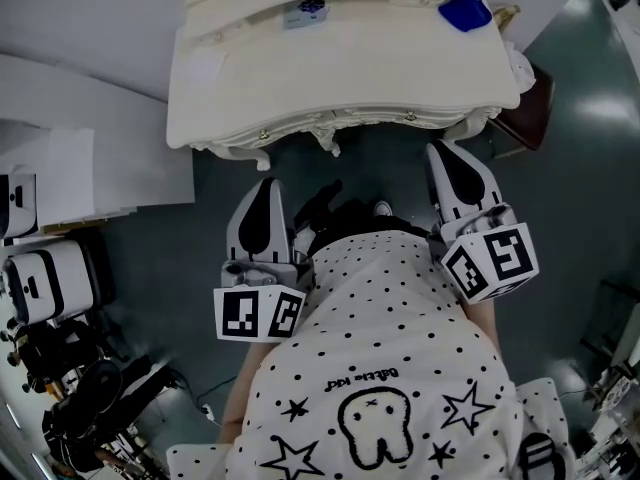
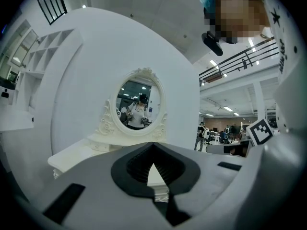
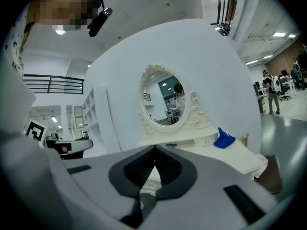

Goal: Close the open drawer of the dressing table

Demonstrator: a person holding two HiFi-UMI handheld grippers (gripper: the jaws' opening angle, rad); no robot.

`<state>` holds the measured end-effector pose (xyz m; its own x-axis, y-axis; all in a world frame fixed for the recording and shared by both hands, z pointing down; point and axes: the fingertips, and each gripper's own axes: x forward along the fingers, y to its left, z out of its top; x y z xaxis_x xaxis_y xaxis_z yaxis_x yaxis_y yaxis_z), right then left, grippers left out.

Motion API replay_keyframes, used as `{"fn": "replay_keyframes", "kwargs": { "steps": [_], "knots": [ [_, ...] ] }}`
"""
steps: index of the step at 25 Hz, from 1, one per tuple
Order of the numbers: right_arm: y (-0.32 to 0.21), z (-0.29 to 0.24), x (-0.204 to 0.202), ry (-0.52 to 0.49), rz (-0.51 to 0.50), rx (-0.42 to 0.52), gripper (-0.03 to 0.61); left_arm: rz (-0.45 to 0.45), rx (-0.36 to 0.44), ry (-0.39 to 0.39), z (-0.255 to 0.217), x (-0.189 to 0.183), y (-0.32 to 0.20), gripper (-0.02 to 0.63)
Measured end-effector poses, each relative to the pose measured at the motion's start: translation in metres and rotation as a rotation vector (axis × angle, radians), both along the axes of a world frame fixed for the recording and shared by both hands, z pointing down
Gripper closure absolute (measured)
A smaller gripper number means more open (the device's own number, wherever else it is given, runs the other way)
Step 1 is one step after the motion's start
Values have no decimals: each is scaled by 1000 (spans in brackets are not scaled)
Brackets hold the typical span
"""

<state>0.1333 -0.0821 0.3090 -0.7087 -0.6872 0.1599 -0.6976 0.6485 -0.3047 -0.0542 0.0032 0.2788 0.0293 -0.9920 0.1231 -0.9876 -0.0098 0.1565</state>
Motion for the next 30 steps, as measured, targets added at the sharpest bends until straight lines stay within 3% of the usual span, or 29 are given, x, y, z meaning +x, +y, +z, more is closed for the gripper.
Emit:
{"fn": "replay_keyframes", "kwargs": {
  "steps": [30],
  "knots": [
    [20, 4, -23, 12, -91, -15, 569, -63, -16, 23, 6, -14, 27, 601]
  ]
}}
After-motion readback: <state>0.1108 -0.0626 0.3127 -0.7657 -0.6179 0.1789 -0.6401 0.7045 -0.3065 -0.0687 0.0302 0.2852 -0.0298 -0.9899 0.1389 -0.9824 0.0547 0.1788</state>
